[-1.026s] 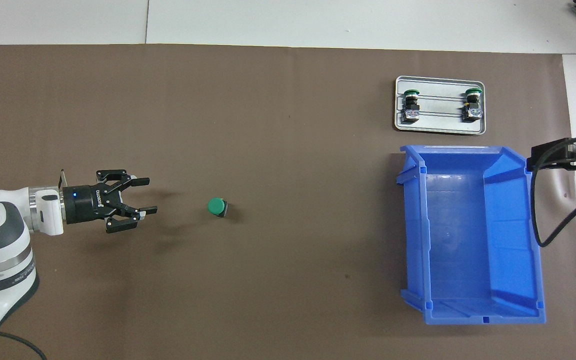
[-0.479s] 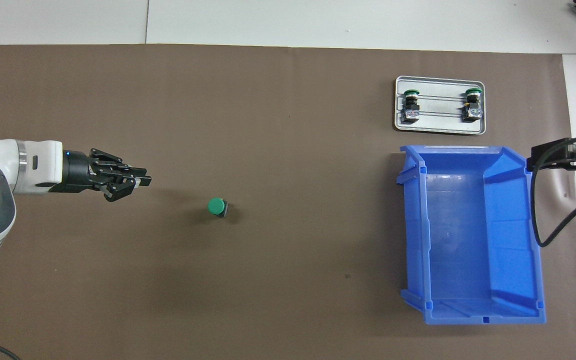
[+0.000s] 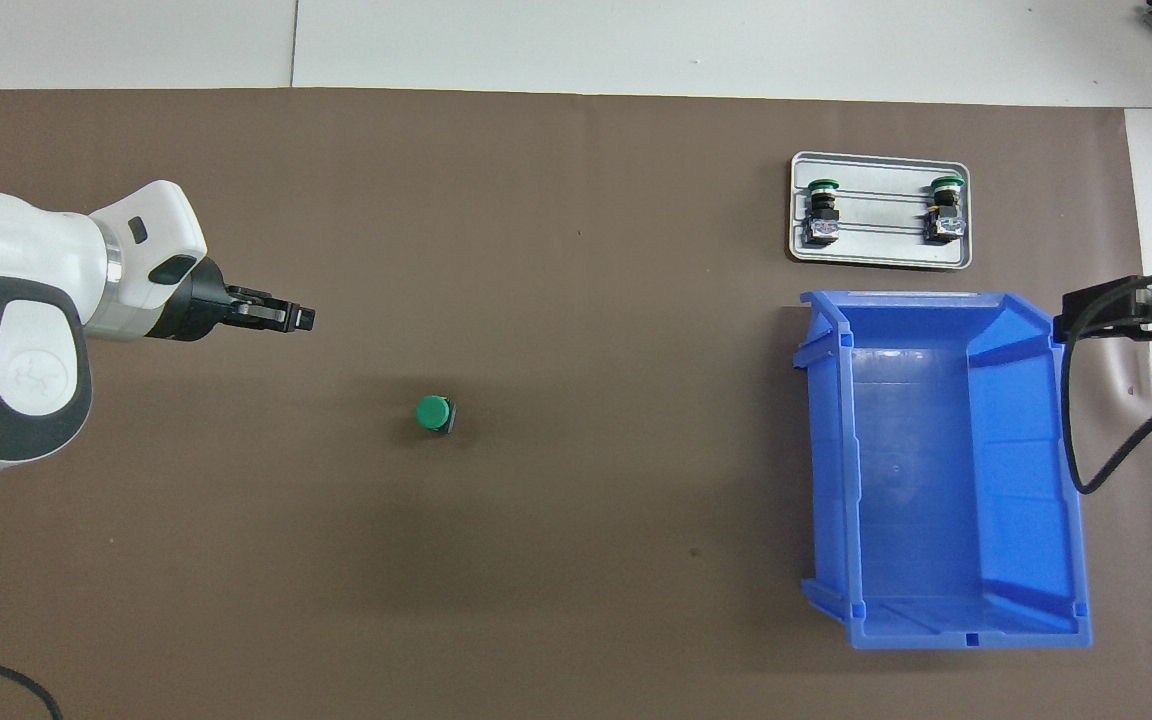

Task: Place and press button with both arms
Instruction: 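Raise the closed left gripper above the green button, then press down on the green button top with the left gripper, then return the left gripper to rest while the right gripper reaches out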

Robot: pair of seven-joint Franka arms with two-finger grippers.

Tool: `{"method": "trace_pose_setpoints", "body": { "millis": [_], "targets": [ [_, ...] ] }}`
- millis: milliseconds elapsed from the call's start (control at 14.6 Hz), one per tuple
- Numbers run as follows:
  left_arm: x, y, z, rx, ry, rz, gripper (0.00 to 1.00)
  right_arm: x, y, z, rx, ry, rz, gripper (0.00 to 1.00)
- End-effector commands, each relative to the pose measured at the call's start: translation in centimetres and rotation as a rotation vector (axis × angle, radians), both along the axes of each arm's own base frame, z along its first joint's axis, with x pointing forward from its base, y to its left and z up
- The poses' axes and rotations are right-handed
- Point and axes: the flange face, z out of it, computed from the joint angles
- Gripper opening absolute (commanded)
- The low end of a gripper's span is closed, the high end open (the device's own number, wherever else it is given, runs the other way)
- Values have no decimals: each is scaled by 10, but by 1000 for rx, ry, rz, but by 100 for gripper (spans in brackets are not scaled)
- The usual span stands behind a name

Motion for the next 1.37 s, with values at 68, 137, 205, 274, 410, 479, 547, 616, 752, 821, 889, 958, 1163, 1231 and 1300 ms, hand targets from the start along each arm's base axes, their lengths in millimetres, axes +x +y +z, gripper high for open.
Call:
{"method": "trace_pose_setpoints", "body": {
  "millis": [68,137,205,274,410,479,547,616,752,821,889,958,1163,1231,1300],
  "targets": [
    [-5,-52,-7,156,14,-2,0,-5,-2,0,-11,-16,23,100],
    [-10,-62,-10,167,19,-18,0,-5,-2,0,-11,-16,23,100],
    [-13,-69,-12,172,34,2,0,-5,-2,0,-11,-16,23,100],
    [-19,-82,-16,179,57,34,0,-5,-2,0,-11,-16,23,100],
    [-37,-102,-34,232,75,13,0,-5,-2,-1,-11,-15,23,100],
    [-48,-114,-43,252,83,4,0,-5,-2,-1,-11,-15,23,100],
    [-54,-118,-49,266,83,2,0,-5,-2,-1,-11,-15,23,100],
    [-58,-119,-56,273,84,4,0,-5,-2,-1,-11,-15,23,100],
    [-70,-129,-76,280,85,-2,0,-4,-2,-1,-11,-16,23,100],
    [-71,-132,-86,278,78,5,0,-5,-2,-1,-11,-15,23,100],
    [-72,-133,-92,275,68,6,0,-5,-2,-1,-11,-15,23,100],
    [-72,-134,-101,276,67,7,0,-5,-2,-1,-11,-15,23,100],
    [-73,-132,-112,296,59,-4,0,-5,-2,-1,-11,-15,23,100],
    [-75,-136,-111,298,64,-7,0,-4,-2,-1,-11,-16,23,100],
    [-73,-137,-106,299,67,-6,0,-5,-2,-1,-11,-15,21,100]
  ]
}}
